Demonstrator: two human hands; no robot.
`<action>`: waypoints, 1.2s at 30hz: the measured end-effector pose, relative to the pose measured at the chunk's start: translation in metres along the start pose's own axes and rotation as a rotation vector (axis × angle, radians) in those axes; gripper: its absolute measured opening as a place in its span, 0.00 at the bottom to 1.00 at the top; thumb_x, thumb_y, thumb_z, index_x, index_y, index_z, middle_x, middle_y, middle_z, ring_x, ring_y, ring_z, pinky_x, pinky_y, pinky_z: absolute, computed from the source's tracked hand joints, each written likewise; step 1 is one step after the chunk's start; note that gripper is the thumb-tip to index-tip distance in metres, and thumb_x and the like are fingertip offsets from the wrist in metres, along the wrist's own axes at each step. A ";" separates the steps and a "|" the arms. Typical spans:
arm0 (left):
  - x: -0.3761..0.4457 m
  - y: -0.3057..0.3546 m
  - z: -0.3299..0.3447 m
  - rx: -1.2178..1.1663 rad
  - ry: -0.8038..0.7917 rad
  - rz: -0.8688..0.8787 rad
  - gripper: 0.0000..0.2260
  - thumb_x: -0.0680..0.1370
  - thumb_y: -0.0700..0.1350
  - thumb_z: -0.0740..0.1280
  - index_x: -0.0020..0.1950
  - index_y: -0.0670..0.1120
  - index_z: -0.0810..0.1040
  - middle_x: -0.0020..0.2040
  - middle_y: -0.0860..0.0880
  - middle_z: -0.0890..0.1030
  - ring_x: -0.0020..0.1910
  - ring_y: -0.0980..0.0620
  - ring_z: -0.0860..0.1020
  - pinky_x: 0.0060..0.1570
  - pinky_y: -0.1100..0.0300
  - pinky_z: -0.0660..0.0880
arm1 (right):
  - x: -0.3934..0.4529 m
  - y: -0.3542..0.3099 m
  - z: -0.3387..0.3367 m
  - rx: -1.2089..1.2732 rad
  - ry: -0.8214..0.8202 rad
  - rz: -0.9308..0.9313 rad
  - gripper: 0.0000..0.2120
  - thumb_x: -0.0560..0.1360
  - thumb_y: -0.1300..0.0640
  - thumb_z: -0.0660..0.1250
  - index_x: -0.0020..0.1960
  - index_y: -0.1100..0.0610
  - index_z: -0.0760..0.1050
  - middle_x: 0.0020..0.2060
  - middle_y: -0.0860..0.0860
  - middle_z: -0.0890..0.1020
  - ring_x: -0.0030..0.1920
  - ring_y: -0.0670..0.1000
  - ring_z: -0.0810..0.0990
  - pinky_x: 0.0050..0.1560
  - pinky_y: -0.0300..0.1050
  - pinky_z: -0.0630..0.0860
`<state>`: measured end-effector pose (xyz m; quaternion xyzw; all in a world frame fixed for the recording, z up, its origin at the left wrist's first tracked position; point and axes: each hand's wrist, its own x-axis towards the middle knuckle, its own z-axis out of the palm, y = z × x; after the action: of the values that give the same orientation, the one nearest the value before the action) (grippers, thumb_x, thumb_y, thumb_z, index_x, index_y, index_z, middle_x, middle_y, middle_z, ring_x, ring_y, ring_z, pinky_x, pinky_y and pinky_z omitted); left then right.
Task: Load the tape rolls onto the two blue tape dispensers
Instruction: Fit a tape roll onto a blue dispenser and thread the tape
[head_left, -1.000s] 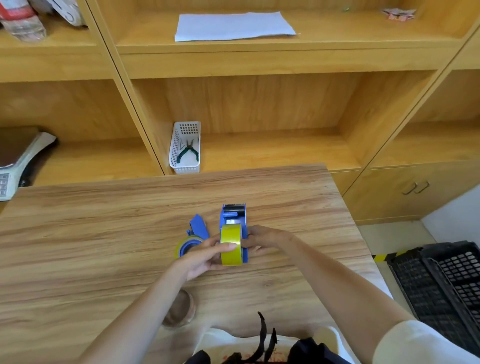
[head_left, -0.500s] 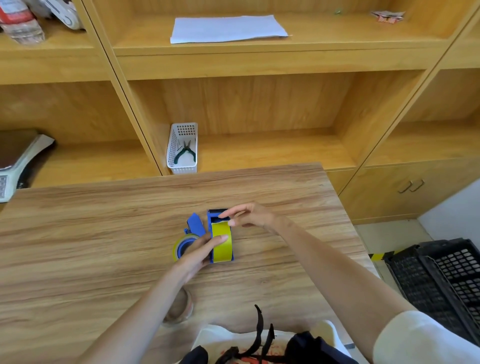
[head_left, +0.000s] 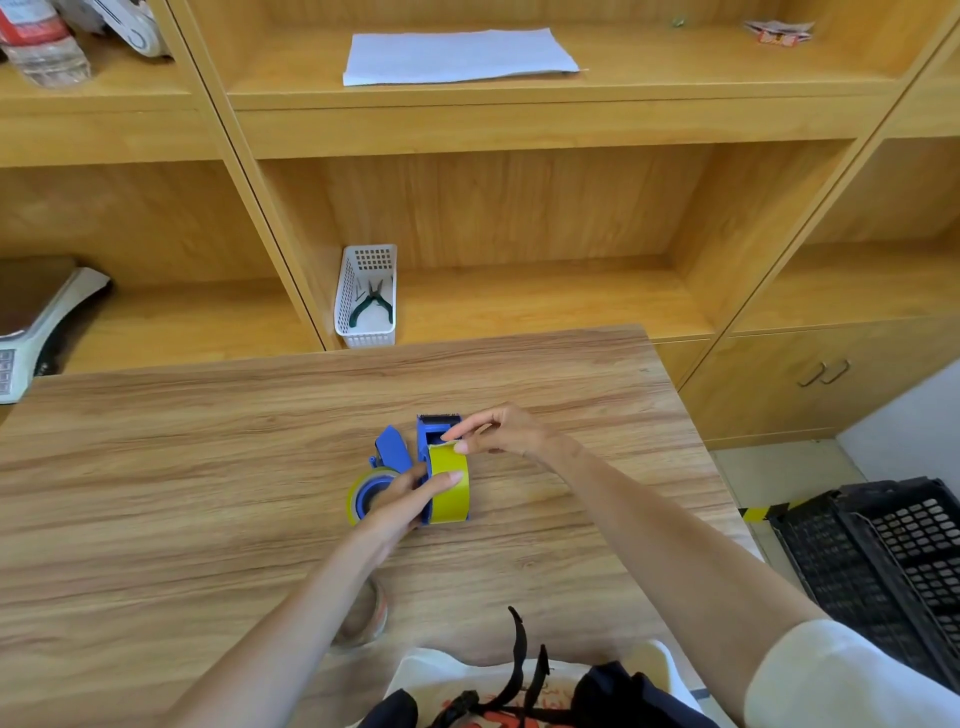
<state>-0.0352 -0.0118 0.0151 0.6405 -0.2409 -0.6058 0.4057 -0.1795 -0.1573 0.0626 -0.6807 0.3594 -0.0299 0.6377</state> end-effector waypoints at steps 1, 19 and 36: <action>0.001 -0.001 0.000 -0.001 -0.001 -0.003 0.30 0.62 0.63 0.77 0.62 0.56 0.79 0.55 0.51 0.85 0.55 0.51 0.82 0.62 0.49 0.76 | 0.000 -0.001 0.000 -0.004 -0.005 0.007 0.07 0.72 0.55 0.74 0.50 0.48 0.84 0.44 0.48 0.83 0.48 0.45 0.76 0.48 0.42 0.69; -0.012 0.010 0.014 -0.202 -0.020 -0.029 0.22 0.65 0.55 0.79 0.56 0.49 0.83 0.52 0.46 0.86 0.53 0.48 0.83 0.57 0.51 0.77 | 0.008 0.009 0.008 0.179 0.169 0.233 0.07 0.69 0.49 0.75 0.39 0.50 0.78 0.47 0.45 0.80 0.52 0.46 0.73 0.52 0.47 0.67; -0.012 0.015 0.019 -0.142 0.062 -0.137 0.40 0.58 0.68 0.76 0.66 0.53 0.75 0.63 0.49 0.79 0.63 0.49 0.76 0.64 0.48 0.73 | 0.013 0.018 0.014 0.278 0.200 0.302 0.07 0.69 0.55 0.76 0.37 0.52 0.77 0.38 0.48 0.81 0.45 0.47 0.79 0.52 0.42 0.77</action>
<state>-0.0529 -0.0149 0.0356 0.6436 -0.1405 -0.6277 0.4148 -0.1705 -0.1510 0.0388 -0.5183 0.5112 -0.0508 0.6837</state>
